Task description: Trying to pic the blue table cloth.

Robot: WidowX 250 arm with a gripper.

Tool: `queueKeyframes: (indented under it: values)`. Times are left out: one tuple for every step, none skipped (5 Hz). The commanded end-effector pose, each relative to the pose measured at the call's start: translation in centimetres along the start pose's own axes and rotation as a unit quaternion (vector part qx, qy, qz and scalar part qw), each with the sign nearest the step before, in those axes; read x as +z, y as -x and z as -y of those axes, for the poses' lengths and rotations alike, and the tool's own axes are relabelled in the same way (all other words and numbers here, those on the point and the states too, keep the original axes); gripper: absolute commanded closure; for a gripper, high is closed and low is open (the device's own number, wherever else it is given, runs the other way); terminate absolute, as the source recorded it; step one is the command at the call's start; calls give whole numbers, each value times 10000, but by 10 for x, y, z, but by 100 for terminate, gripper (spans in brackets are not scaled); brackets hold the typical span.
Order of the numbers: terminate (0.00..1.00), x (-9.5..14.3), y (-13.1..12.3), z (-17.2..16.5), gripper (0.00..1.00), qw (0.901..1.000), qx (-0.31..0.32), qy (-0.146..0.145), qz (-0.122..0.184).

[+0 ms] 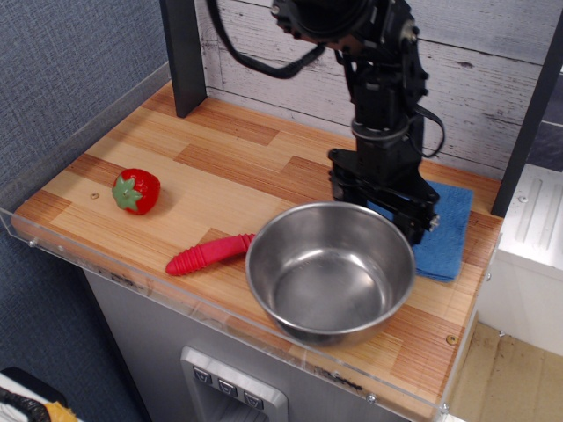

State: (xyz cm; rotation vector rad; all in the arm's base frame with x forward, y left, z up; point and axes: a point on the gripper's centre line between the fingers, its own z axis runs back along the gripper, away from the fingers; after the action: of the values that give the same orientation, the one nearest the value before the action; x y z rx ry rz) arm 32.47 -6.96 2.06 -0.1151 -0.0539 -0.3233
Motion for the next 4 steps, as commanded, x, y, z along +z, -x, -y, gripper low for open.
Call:
queueKeyframes:
  values:
    - [0, 17, 0, 1, 0, 9996, -8, -26, 271]
    - [0, 22, -3, 2, 0, 9986, -104, 84, 512]
    - [0, 35, -10, 3, 0, 9955, -153, 245, 902]
    - [0, 52, -22, 7, 0, 9934, -115, 304, 1098]
